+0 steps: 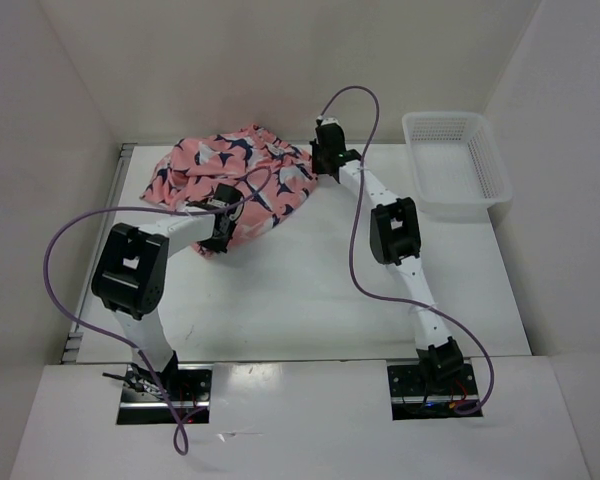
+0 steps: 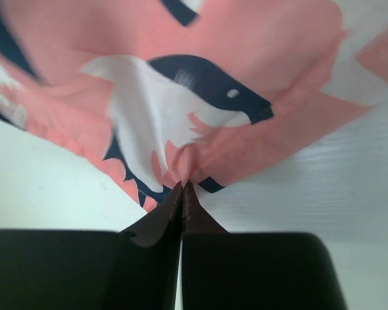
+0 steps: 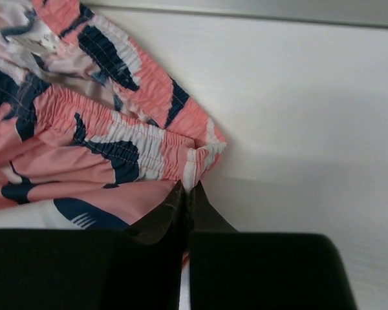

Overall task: Fold and stack the shorts
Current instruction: Flatten the shorts out

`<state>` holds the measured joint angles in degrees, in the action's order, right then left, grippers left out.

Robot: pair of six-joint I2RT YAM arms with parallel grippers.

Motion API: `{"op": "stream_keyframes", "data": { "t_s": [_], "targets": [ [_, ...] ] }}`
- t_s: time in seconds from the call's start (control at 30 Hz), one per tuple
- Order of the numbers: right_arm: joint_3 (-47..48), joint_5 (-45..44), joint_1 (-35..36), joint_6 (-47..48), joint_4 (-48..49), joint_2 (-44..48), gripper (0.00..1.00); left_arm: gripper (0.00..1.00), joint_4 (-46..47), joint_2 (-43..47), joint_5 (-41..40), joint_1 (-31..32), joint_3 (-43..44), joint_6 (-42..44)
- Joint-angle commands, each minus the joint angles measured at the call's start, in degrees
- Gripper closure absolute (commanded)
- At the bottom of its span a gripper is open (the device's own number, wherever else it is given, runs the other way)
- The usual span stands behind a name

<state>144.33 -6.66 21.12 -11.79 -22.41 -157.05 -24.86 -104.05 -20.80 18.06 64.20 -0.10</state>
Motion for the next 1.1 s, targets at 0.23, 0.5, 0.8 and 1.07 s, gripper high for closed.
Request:
{"op": "stream_keyframes", "data": {
  "t_s": [0.23,0.5,0.8,1.07],
  "targets": [
    [-49.71,6.56,-3.99,13.54,-0.27,56.9,1.0,1.0,-13.35,15.26,1.28,-7.17,13.68,0.1],
    [-88.25,19.99,-2.93,14.08,-7.11,90.05,1.0,1.0,-23.02,33.64,3.21,-1.28,-0.13,0.1],
    [-68.66,18.36,-2.93,18.2,-2.99,81.76,1.0,1.0,-9.71,29.45,-5.82,-1.28,3.8,0.1],
    [-14.2,2.36,-2.93,18.91,-1.14,56.51,1.0,1.0,-16.24,-8.51,-7.86,-6.9,93.71,0.1]
  ]
}}
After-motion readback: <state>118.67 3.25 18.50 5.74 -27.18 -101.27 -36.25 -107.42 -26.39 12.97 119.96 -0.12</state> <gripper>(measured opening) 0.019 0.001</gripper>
